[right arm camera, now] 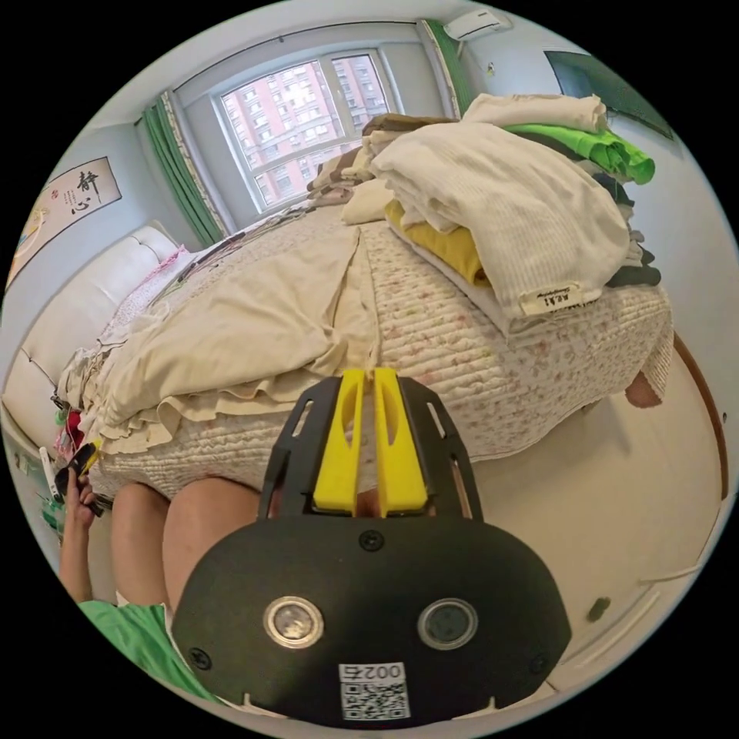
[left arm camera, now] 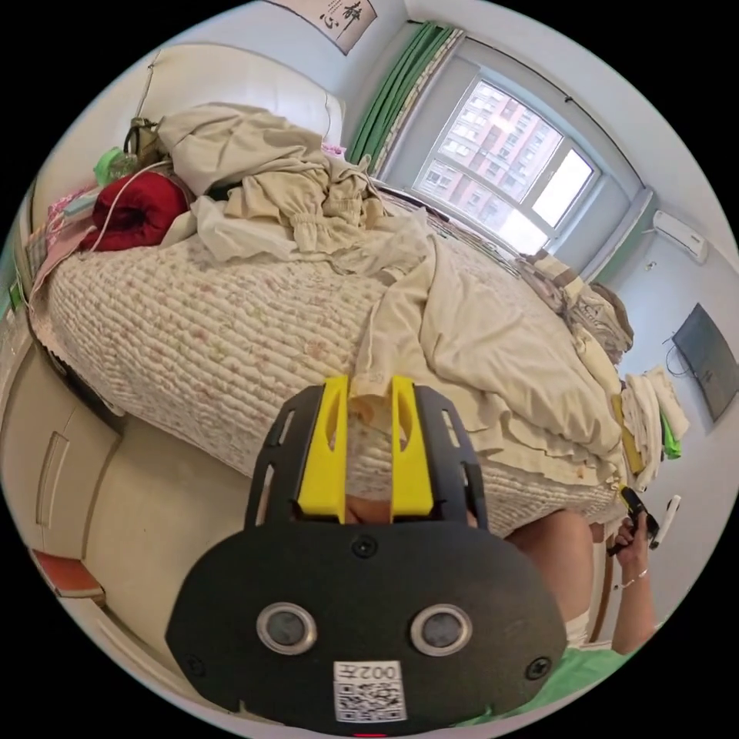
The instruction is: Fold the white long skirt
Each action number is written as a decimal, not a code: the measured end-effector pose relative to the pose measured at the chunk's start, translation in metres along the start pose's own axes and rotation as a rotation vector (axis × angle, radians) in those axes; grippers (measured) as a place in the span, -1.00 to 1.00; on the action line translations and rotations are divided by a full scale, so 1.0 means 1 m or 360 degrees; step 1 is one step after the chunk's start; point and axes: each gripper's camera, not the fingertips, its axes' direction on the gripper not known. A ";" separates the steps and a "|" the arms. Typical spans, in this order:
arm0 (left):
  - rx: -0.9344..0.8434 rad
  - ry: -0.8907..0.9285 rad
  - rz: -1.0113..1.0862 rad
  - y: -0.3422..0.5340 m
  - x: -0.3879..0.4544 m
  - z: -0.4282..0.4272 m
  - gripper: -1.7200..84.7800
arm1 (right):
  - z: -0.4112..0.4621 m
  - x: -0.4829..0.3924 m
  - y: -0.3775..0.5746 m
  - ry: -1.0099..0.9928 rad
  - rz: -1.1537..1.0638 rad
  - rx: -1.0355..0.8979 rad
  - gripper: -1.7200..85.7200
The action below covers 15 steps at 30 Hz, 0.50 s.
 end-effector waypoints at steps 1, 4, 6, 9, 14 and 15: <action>0.0005 0.0032 0.0047 -0.002 0.000 -0.004 -0.92 | -0.001 -0.002 -0.002 0.0024 -0.0027 0.0000 -0.96; 0.0086 -0.0066 0.0096 -0.009 -0.003 -0.024 -0.97 | -0.014 -0.006 -0.017 0.0228 -0.0127 0.0033 -0.97; 0.0136 -0.0079 0.0090 -0.018 -0.010 -0.038 -0.98 | -0.027 0.008 -0.034 0.0306 -0.0043 0.0058 -0.98; 0.0072 0.0011 0.0023 -0.028 -0.028 -0.038 -0.98 | -0.019 0.017 -0.046 0.0339 -0.0047 -0.0047 -0.98; -0.0125 0.0294 -0.0198 -0.009 -0.063 -0.003 -0.98 | 0.001 0.005 -0.038 0.0324 -0.0121 -0.0114 -0.98; -0.0103 0.0330 -0.0216 -0.006 -0.066 -0.005 -0.98 | -0.003 0.004 -0.038 0.0309 -0.0085 -0.0095 -0.97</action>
